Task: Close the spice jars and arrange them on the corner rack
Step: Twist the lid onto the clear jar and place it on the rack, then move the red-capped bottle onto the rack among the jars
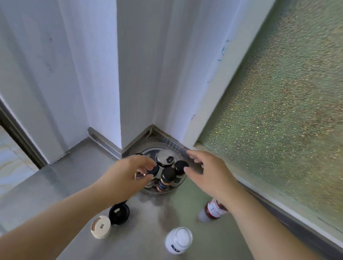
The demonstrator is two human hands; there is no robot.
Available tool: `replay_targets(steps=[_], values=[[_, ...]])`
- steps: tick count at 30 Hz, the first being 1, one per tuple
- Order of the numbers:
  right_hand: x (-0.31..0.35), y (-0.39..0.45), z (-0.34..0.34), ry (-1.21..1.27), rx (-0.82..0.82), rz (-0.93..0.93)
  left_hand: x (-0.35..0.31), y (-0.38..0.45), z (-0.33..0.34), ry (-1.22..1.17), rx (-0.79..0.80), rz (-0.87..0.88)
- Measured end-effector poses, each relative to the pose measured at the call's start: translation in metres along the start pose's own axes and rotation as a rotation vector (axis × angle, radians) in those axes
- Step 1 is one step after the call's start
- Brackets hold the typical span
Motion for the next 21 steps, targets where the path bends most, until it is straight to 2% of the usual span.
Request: replay_targets(steps=[6, 12, 17, 21], values=[[-0.050, -0.087, -0.058, 0.117, -0.090, 0.151, -0.075, -0.007, 0.058, -0.127, 0.069, 0.144], [-0.114, -0.168, -0.101, 0.073, -0.160, 0.291, -0.136, -0.030, 0.118, -0.159, 0.171, 0.294], [-0.140, -0.208, -0.097, 0.076, -0.111, 0.372, -0.139, -0.045, 0.145, -0.126, 0.203, 0.292], [-0.145, -0.223, -0.078, 0.083, -0.045, 0.363, -0.141, -0.051, 0.154, -0.132, 0.219, 0.295]])
Point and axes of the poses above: each hand's wrist, its own y-axis towards the middle knuckle, its own z-axis out of the palm, x = y × z, the point moved 5 cm from there along y, towards the middle knuckle, and after that the axes turned 9 degrees about -x, right-handed, at the moved point
